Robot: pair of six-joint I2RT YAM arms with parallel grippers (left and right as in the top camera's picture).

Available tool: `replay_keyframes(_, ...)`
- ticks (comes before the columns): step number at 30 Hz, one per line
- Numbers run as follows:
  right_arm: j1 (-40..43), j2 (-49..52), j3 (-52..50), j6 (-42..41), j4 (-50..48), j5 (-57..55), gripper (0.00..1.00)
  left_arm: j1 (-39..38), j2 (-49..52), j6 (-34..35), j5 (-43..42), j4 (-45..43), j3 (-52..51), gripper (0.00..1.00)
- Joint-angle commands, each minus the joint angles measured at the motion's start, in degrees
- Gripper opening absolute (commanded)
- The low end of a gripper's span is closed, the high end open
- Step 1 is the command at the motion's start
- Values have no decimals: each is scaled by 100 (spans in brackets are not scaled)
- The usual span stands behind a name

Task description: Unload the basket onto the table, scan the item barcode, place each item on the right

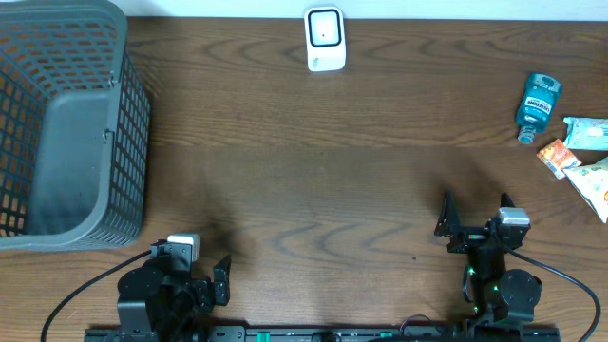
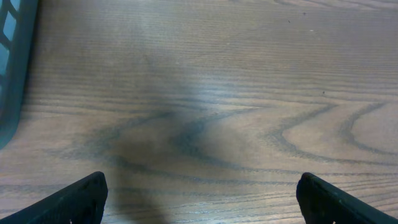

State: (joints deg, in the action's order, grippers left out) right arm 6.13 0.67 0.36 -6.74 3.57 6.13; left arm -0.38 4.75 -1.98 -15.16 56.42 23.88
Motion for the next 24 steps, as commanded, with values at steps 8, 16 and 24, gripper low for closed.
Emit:
replay_keyframes(8, -13, -33, -4, 59, 28, -66, 99, 26, -20, -79, -70, 4, 50, 97)
replay_keyframes(16, -13, -33, -4, 59, 28, -66, 99, 26, -20, -79, -70, 4, 50, 97)
replay_keyframes(24, -13, -33, -4, 59, 28, -66, 99, -138, -50, -79, -118, -857, -59, 97)
